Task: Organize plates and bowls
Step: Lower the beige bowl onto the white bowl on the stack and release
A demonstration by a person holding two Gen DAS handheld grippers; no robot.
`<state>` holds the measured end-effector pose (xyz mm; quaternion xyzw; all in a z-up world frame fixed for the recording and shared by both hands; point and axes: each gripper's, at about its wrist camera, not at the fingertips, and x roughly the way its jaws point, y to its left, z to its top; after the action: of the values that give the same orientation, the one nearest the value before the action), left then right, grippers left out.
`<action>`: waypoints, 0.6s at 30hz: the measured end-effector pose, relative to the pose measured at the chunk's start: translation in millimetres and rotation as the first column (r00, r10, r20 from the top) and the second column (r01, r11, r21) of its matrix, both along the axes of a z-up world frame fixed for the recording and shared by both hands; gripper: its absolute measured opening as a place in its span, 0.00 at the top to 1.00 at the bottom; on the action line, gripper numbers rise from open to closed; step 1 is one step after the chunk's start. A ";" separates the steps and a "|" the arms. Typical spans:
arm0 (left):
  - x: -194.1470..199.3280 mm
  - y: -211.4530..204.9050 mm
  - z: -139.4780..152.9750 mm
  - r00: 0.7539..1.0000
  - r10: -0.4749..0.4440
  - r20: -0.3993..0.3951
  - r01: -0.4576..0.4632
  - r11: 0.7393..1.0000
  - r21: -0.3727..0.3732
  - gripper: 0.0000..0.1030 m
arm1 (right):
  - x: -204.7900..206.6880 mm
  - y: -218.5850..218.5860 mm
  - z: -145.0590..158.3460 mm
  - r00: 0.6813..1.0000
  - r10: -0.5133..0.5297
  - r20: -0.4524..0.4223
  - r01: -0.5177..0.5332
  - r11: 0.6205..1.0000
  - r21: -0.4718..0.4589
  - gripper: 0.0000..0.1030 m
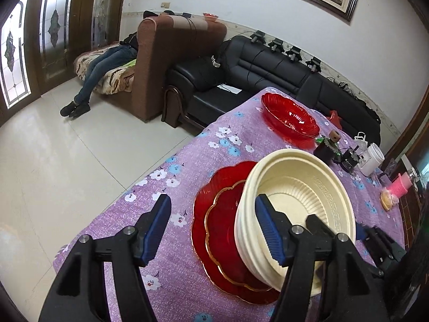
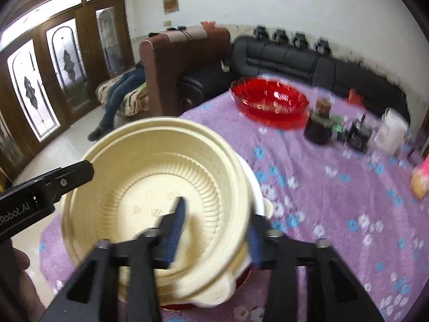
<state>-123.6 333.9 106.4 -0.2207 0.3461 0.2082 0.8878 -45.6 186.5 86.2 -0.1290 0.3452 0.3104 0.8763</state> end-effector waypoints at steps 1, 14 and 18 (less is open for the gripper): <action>-0.7 -0.6 0.3 1.000 0.001 0.001 -0.001 1.000 0.005 0.37 | -4.1 2.9 1.9 1.000 0.004 0.029 -0.004 1.000 -0.009 0.28; -19.3 7.6 10.6 0.998 0.029 0.051 -0.029 1.000 0.007 0.36 | -22.3 -14.4 37.2 0.984 -0.062 0.167 0.039 0.990 0.136 0.13; -24.9 -0.2 15.6 0.997 0.052 0.059 -0.057 0.995 0.079 0.31 | -26.1 -33.7 48.5 0.979 -0.126 0.160 0.094 0.977 0.194 0.12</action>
<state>-148.5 333.7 122.1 -0.1998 0.3057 0.2398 0.8995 -71.7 152.8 134.7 -0.0539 0.2448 0.2797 0.9268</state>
